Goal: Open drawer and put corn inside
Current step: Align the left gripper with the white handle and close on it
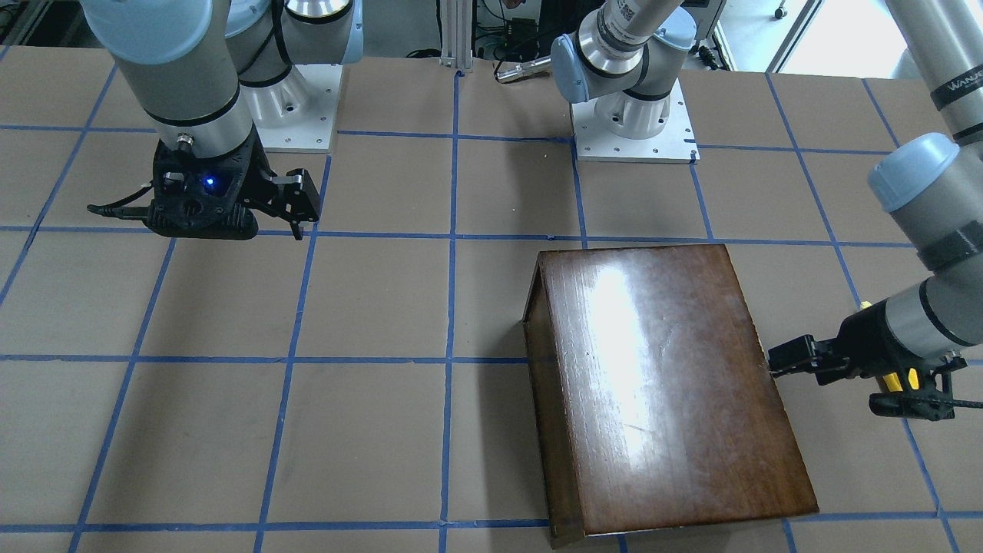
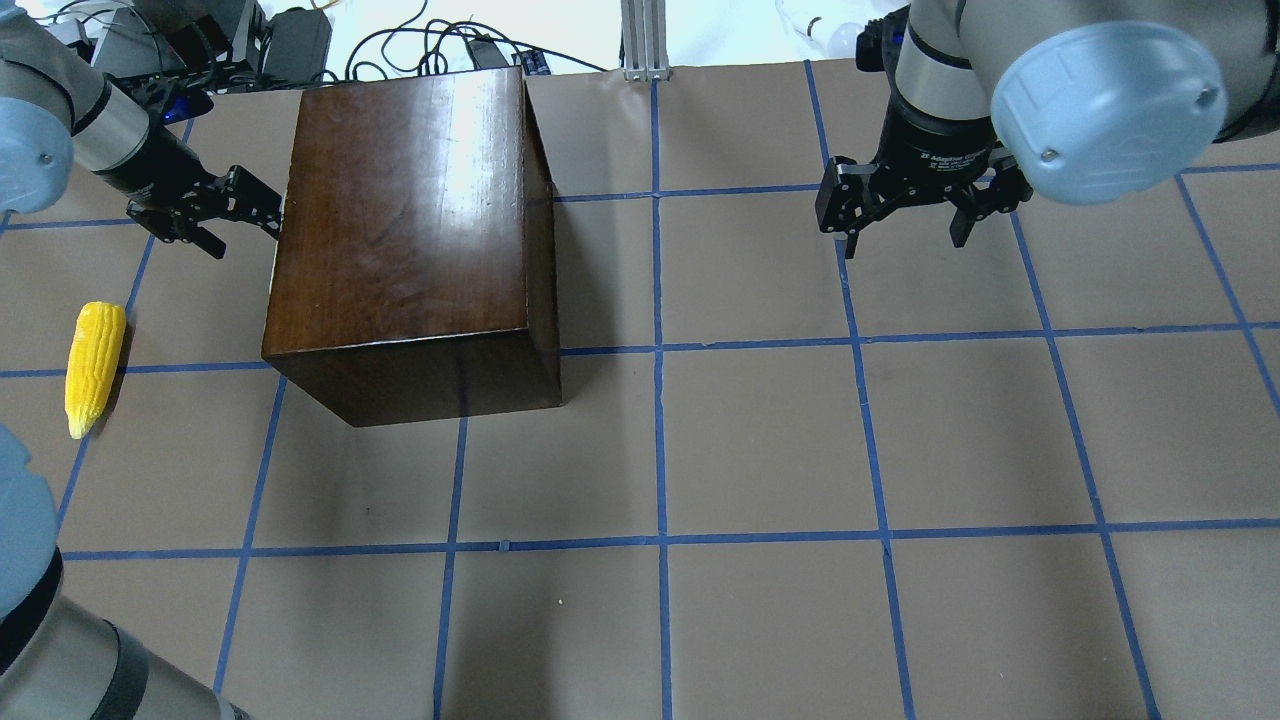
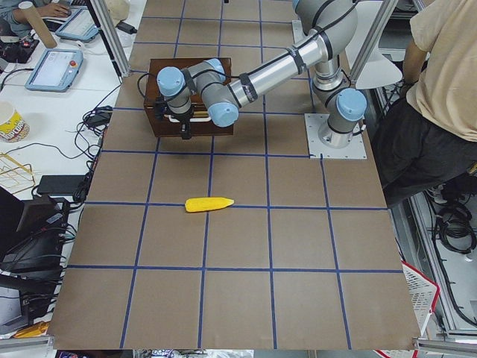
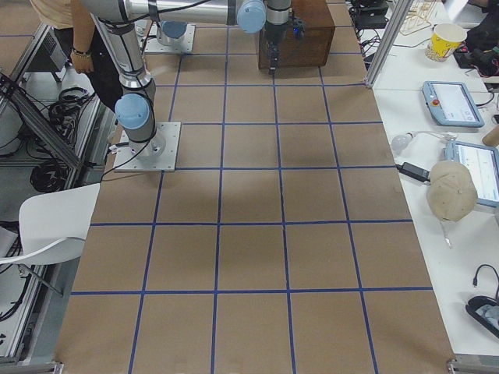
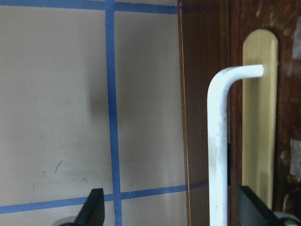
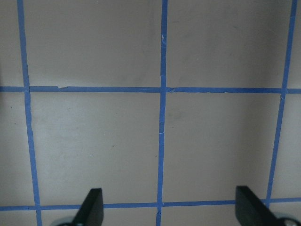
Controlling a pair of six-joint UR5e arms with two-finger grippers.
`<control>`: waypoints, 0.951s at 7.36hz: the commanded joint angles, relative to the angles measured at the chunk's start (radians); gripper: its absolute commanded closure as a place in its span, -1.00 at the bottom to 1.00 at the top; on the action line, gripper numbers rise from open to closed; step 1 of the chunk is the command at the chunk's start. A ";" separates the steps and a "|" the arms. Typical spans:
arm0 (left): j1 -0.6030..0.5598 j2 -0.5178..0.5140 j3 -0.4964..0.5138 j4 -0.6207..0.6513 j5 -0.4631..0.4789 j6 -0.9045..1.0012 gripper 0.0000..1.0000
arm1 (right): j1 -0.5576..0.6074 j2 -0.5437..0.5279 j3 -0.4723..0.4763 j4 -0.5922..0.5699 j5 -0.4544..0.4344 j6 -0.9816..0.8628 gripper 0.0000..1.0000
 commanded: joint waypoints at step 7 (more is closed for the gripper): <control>0.013 -0.012 -0.012 0.000 -0.002 0.003 -1.00 | 0.000 0.000 0.000 -0.001 0.002 0.000 -1.00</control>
